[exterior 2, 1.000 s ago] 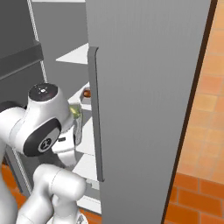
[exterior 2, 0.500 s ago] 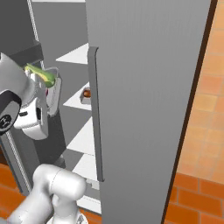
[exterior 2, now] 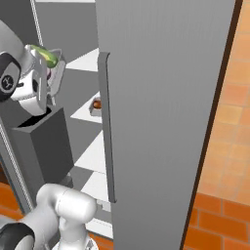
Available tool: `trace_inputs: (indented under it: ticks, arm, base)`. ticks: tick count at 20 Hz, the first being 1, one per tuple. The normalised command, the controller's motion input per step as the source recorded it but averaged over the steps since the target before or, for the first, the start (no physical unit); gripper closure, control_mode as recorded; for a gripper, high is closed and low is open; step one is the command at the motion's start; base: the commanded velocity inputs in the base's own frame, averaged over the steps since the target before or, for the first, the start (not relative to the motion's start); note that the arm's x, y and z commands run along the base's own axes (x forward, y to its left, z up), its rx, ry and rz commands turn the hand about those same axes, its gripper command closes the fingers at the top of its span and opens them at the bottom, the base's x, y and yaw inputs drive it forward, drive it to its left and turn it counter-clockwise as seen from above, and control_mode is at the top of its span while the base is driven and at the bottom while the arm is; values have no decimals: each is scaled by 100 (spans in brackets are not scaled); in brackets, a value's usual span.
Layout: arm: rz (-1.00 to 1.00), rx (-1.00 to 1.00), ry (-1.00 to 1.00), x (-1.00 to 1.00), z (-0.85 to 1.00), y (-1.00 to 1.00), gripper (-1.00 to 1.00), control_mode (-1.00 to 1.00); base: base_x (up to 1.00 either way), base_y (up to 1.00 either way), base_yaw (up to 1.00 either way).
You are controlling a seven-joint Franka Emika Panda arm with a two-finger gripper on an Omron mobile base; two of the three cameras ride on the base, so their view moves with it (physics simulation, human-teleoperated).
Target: Take the meat container that has the chicken drumstick and place it on the second highest rack of the freezer. Then take the vegetable container that has the corn and onion and place it on the highest rack of the freezer.
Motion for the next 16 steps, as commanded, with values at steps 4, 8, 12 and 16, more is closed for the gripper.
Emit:
trace_inputs:
  ticks: [4, 8, 12, 16]
  arm:
    - [-8, 5, -3, 80, 0, 1, 100, -100]
    - [-3, 12, -5, 94, 0, 0, 100, -100]
    - [0, 7, -7, 87, 0, 0, 100, -100]
    - [-4, 0, -6, 90, 0, 1, 100, -100]
  base:
    - [0, 0, 0]
    - [0, 0, 0]
    - [0, 0, 0]
    - [0, 0, 0]
